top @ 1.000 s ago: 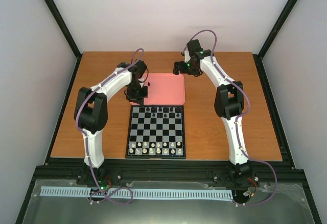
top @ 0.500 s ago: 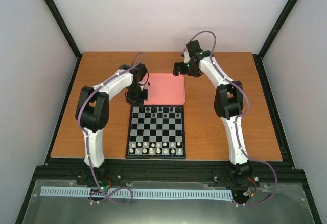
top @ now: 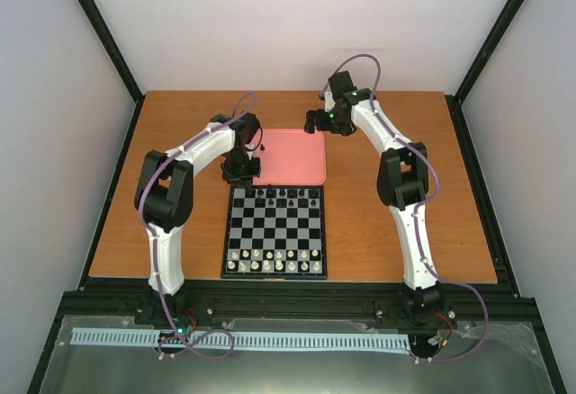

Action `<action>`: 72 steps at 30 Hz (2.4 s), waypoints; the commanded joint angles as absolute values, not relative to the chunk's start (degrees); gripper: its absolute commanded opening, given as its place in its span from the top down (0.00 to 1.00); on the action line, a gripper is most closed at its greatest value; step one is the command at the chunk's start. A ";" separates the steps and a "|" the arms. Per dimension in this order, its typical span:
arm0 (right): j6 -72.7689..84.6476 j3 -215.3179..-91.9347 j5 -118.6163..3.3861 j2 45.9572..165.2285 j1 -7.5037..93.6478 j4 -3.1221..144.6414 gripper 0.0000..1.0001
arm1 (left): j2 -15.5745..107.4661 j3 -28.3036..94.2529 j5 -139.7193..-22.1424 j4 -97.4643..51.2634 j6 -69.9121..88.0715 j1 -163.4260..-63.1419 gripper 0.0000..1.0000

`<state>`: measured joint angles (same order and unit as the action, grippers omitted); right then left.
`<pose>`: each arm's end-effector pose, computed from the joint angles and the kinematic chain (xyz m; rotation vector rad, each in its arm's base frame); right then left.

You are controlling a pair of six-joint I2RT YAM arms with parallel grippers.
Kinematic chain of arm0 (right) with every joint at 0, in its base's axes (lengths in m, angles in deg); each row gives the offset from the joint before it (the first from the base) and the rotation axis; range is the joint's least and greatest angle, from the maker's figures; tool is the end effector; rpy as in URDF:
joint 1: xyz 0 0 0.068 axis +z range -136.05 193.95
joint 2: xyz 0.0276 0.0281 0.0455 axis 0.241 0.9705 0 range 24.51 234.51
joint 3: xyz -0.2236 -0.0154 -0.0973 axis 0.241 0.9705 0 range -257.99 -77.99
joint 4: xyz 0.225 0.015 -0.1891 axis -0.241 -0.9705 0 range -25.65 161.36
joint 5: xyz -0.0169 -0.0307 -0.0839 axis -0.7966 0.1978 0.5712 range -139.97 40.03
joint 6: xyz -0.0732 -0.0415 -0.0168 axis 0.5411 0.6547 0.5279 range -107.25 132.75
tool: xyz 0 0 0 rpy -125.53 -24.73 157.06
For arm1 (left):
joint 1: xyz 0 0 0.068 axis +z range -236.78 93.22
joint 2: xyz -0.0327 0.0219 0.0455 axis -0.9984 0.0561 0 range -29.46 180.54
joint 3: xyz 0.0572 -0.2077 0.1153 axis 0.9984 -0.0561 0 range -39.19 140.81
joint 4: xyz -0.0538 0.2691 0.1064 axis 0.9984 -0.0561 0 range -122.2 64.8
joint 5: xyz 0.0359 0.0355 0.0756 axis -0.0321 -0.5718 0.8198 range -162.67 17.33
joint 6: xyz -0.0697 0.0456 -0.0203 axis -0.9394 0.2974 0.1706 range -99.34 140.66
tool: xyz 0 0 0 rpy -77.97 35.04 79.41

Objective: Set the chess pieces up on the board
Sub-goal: Place the chess piece on the chessboard, then pick up the chess piece from the storage box.

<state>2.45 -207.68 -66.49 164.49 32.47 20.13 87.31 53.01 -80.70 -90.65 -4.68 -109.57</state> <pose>0.5198 0.1969 0.1446 -0.2905 2.6657 0.5459 0.3694 -0.1665 0.1122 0.0686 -3.0772 0.1972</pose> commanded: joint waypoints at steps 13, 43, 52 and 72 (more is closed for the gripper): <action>3.00 -208.72 -66.76 165.18 32.57 20.03 0.00 | 89.09 53.18 -80.22 -89.01 -5.28 -109.64 0.89; 3.07 -209.62 -66.87 165.66 32.54 20.38 0.00 | 93.43 68.74 -76.69 -95.34 -1.94 -107.29 0.67; 3.43 -210.33 -67.12 166.01 32.49 19.97 0.00 | 100.90 76.45 -77.54 -94.98 -1.64 -106.15 0.65; 2.99 -211.35 -67.90 167.37 32.04 20.16 0.00 | 105.64 78.88 -77.29 -94.79 -0.94 -105.24 0.72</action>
